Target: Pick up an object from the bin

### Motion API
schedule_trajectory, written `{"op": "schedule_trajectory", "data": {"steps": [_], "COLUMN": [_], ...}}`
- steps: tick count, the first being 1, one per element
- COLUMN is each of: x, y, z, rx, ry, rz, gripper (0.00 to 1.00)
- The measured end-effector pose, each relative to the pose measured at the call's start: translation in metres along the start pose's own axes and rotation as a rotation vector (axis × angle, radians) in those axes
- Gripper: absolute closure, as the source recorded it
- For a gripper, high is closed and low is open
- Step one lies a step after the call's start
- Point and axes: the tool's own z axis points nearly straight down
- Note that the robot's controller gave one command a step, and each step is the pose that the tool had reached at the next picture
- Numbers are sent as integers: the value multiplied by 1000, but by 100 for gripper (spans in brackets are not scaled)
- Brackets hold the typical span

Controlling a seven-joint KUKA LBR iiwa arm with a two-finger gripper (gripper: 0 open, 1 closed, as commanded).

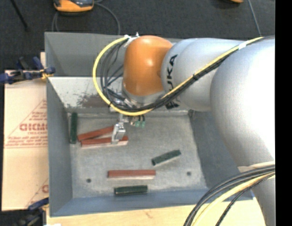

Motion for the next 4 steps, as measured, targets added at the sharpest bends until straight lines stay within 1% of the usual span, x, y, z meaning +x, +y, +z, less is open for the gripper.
{"op": "schedule_trajectory", "data": {"steps": [1, 2, 4], "x": [-1, 0, 1], "y": [0, -1, -1], "z": [59, 50, 48], "rx": [-1, -1, 0], "ry": [-5, -4, -1], "rz": [-118, -116, -115], "gripper": [0, 100, 100]}}
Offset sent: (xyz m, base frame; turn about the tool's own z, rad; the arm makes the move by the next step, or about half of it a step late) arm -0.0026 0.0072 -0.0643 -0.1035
